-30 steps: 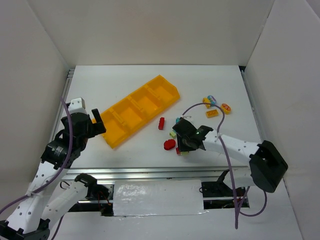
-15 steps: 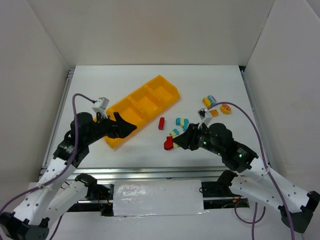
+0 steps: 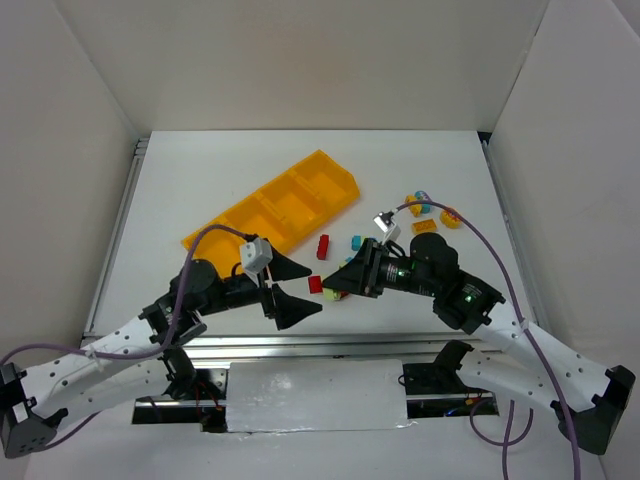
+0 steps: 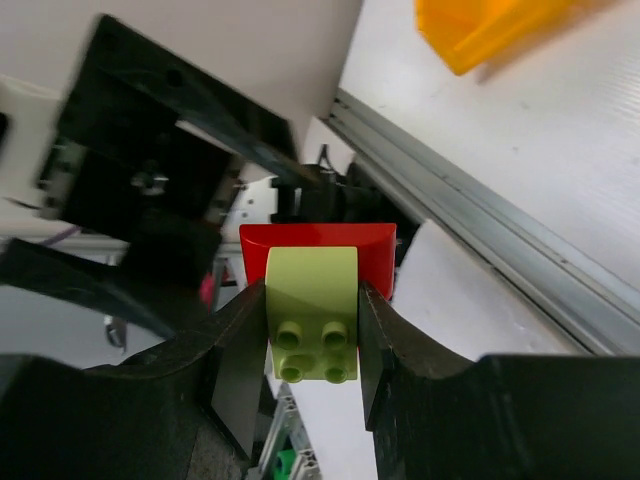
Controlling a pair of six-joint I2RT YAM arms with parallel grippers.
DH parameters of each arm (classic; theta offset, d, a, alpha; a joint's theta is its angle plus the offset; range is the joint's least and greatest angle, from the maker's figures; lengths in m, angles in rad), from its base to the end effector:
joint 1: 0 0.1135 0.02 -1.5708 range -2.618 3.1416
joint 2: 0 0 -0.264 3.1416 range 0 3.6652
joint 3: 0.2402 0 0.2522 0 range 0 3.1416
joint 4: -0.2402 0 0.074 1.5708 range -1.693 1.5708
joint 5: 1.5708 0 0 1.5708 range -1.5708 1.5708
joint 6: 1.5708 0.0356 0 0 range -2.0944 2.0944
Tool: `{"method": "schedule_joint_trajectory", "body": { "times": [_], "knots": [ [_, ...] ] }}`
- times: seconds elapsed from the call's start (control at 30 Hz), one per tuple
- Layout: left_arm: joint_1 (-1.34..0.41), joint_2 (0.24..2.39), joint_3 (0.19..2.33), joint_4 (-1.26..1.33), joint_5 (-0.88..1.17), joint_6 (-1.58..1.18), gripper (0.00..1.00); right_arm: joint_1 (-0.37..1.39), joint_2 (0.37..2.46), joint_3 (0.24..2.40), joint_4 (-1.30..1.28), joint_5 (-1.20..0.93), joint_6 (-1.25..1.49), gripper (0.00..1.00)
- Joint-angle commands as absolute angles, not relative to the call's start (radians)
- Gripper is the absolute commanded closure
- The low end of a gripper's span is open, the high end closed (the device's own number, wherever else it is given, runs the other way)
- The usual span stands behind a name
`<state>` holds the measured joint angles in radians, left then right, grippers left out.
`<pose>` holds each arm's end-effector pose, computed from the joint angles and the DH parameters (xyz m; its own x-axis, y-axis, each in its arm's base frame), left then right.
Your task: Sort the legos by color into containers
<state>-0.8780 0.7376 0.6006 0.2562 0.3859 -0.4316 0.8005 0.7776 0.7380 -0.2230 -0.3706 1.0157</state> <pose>0.1057 -0.1484 0.3297 -0.3291 -0.2103 -0.9206 0.8961 0.2380 -0.3747 0.1178 0.1400 0.3211 -0.8708 0.2401 -0.4291 -0.3273 0.3681 0.8703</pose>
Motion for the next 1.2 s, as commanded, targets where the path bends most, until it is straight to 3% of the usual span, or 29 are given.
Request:
{"method": "schedule_joint_trajectory", "body": {
  "times": [0.0, 0.3, 0.57, 0.77, 0.9, 1.13, 1.17],
  "knots": [
    [-0.936, 0.771, 0.557, 0.431, 0.246, -0.266, 0.01, 0.801, 0.765, 0.802, -0.144, -0.448, 1.063, 1.0],
    [-1.029, 0.805, 0.517, 0.575, 0.163, -0.094, 0.06, 0.799, 0.767, 0.785, -0.066, -0.601, 1.101, 1.0],
    [-1.057, 0.75, 0.543, 0.473, 0.187, -0.011, 0.1, 0.796, 0.779, 0.807, -0.135, -0.595, 1.08, 1.0],
    [-1.068, 0.756, 0.557, 0.425, 0.173, 0.028, 0.23, 0.796, 0.787, 0.811, -0.126, -0.595, 1.085, 1.0],
    [-1.069, 0.752, 0.56, 0.417, 0.169, 0.025, 0.43, 0.796, 0.793, 0.821, -0.141, -0.581, 1.08, 1.0],
    [-1.071, 0.782, 0.615, 0.37, 0.17, 0.009, 0.63, 0.793, 0.815, 0.802, -0.123, -0.584, 1.086, 1.0],
    [-1.071, 0.791, 0.623, 0.362, 0.172, 0.008, 0.78, 0.795, 0.818, 0.798, -0.118, -0.581, 1.088, 1.0]
  ]
}}
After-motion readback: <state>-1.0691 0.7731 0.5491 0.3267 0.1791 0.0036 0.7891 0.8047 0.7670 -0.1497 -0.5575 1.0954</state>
